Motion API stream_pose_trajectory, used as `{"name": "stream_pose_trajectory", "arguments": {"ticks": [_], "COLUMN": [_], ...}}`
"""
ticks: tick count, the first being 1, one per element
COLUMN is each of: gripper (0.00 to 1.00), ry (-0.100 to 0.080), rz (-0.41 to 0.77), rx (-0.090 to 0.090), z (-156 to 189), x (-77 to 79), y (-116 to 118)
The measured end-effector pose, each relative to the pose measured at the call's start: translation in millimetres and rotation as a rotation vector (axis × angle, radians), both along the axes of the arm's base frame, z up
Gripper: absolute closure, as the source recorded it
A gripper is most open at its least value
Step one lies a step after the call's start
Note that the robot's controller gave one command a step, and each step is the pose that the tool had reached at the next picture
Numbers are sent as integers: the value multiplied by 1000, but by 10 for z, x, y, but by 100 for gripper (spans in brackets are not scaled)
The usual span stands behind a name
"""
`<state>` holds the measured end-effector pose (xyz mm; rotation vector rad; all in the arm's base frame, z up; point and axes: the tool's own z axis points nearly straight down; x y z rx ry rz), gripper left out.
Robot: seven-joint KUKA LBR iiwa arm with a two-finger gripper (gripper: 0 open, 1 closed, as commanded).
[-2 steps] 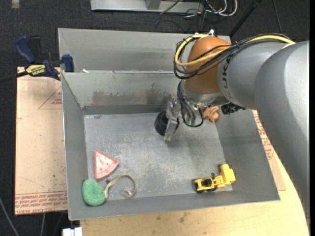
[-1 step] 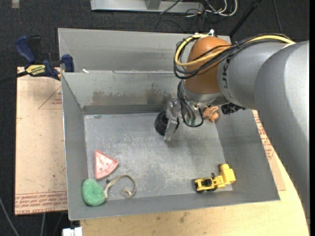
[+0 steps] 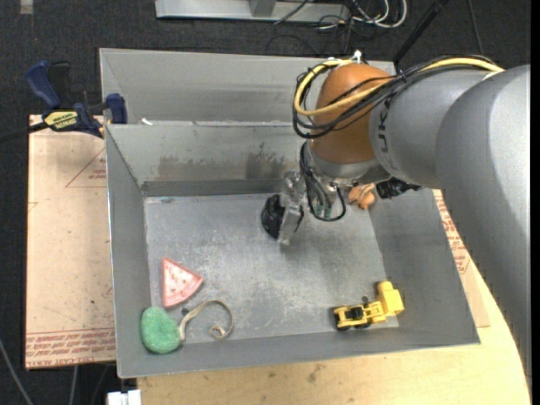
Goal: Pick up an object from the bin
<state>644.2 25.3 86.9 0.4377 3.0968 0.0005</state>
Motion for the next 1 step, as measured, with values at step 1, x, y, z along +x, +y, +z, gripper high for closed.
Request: {"name": "stream_pose_trajectory", "arguments": {"ticks": [1], "gripper": [100], "ry": [10], "rz": [60], "rx": [1], "z": [1010], "x": [126], "y": [-199]}}
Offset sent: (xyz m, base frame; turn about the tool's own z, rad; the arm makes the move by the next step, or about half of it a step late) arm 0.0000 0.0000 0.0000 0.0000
